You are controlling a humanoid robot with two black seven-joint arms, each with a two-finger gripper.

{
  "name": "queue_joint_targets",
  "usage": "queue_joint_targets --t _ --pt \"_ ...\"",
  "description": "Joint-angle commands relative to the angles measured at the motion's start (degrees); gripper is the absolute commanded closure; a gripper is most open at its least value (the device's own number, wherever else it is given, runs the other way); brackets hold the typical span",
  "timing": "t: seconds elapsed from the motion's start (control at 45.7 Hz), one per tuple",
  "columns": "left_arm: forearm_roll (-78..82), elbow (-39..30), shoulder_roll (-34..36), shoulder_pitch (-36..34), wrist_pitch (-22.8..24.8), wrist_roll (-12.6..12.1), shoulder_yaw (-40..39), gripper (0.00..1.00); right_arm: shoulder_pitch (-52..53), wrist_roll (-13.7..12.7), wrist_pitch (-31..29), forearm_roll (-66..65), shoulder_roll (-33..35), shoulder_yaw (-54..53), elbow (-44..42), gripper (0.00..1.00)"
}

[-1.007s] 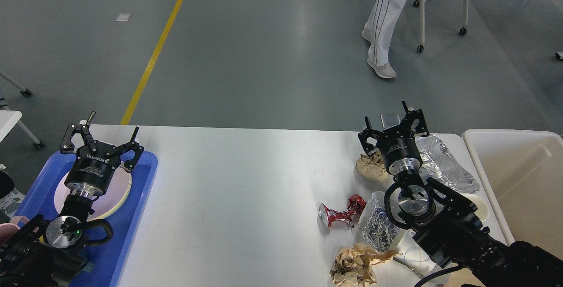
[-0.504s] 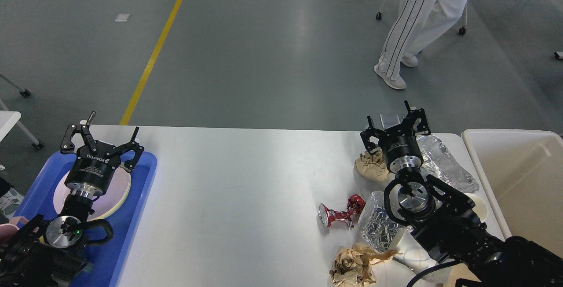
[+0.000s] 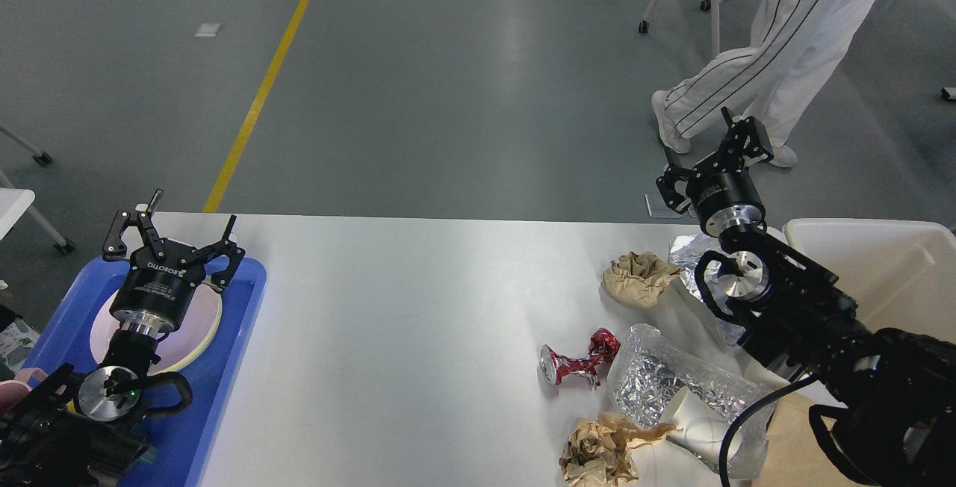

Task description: Tidy desktop

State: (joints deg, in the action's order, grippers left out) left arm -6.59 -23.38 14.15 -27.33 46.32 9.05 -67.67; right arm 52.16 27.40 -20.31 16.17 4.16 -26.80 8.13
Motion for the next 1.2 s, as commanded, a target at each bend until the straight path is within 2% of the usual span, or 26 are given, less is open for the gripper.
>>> queue_joint_targets --t 0.0,0.131,0.416,0.613,0.744,0.963,1.073,1.182 --pt "0.0 0.0 0.0 0.0 0.0 0.0 0.0 0.02 4.8 0.0 -0.1 0.0 1.3 8.1 -2.1 0.00" --pt "0.0 0.0 0.0 0.0 0.0 0.0 0.0 0.02 8.7 0.0 -0.3 -0.1 2.1 16.8 -2.1 0.00" --pt "0.0 0.0 0.0 0.0 0.0 0.0 -0.1 0.02 16.1 0.0 -0.8 -0.7 5.8 45.3 -2.1 0.00" --pt "0.0 0.0 0.0 0.0 0.0 -0.1 0.1 0.02 23.5 0.0 -1.3 -0.9 9.7 53.8 1.5 0.00" --pt "0.0 0.0 0.0 0.0 0.0 -0.1 0.1 0.02 27.3 0.0 -1.2 -0.9 11.5 60.8 8.6 0.00" --pt "0.0 0.0 0.0 0.0 0.0 -0.2 0.1 0.02 35.8 0.0 -1.3 -0.9 15.9 81.5 28.5 0.00" --pt "0.0 0.0 0.0 0.0 0.0 -0.2 0.1 0.02 39.2 0.0 -1.3 -0.7 16.8 89.5 30.2 0.00" --pt "0.0 0.0 0.0 0.0 0.0 -0.2 0.1 0.02 41.2 0.0 -1.3 -0.6 17.1 92.0 30.5 0.00"
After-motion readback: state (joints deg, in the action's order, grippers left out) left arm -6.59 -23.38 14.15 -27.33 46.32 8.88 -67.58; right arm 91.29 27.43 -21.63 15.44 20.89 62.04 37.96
